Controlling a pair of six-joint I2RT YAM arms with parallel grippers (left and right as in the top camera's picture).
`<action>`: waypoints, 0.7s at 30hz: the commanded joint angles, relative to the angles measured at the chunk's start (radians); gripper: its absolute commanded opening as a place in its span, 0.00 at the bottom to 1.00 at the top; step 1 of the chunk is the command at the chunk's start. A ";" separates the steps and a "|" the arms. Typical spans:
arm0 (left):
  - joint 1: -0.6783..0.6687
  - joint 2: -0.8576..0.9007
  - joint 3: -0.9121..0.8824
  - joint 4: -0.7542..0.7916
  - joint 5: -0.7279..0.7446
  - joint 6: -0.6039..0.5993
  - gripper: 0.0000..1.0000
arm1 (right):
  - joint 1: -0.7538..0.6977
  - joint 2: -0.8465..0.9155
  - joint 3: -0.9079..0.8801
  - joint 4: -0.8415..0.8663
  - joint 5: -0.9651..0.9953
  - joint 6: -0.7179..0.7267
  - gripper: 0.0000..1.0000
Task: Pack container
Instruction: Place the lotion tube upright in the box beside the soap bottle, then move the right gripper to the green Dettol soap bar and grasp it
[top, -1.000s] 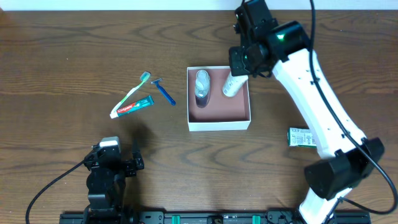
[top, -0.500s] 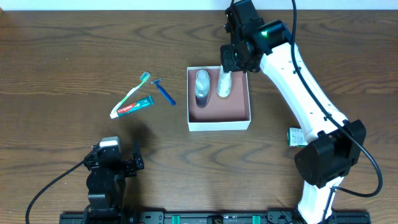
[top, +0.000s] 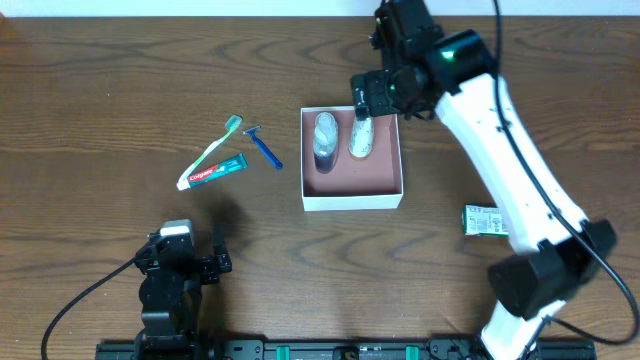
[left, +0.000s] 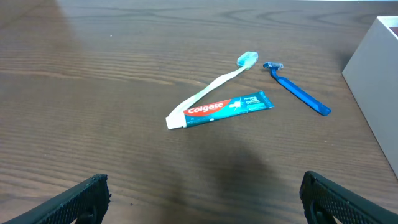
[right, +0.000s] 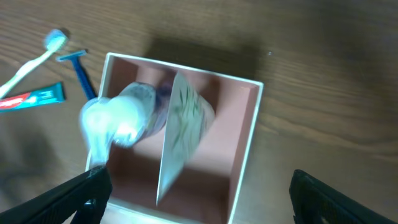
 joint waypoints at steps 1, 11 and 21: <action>0.003 -0.005 -0.017 -0.001 -0.004 -0.001 0.98 | -0.041 -0.100 0.032 -0.039 0.028 -0.005 0.93; 0.003 -0.005 -0.017 -0.001 -0.004 -0.001 0.98 | -0.227 -0.161 -0.010 -0.313 0.033 0.044 0.99; 0.003 -0.005 -0.017 -0.001 -0.004 -0.001 0.98 | -0.277 -0.161 -0.336 -0.269 0.070 0.074 0.99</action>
